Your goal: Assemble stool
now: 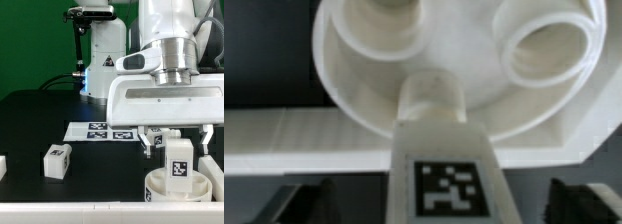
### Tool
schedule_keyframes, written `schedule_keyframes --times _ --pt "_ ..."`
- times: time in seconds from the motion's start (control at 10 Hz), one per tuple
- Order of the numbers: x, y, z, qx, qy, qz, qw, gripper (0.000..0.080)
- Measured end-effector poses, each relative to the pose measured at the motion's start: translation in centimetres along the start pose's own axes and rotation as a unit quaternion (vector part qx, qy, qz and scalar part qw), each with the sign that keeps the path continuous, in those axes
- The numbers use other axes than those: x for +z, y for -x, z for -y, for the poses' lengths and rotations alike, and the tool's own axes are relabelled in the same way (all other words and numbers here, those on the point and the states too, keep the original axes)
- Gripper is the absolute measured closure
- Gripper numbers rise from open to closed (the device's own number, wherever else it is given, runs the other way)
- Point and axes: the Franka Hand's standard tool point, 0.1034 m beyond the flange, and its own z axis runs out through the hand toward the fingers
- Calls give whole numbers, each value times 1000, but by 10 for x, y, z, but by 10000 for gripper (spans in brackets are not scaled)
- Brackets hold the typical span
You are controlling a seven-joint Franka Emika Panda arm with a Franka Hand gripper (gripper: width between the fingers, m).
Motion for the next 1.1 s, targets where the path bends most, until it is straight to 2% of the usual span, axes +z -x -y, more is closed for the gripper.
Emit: schedule_keyframes --times 0.2,0.3,0.5,0.7,0.9,1.1 --pt "-1 -13 6 31 -9 62 998 158" --pt "0 -19 4 39 -13 92 995 152" --pt "1 -16 15 77 -19 161 984 151" --pt "2 -11 2 67 -24 234 970 151" --pt "4 -15 -1 76 -23 242 967 151" --pt "5 -14 -1 84 -21 243 966 407"
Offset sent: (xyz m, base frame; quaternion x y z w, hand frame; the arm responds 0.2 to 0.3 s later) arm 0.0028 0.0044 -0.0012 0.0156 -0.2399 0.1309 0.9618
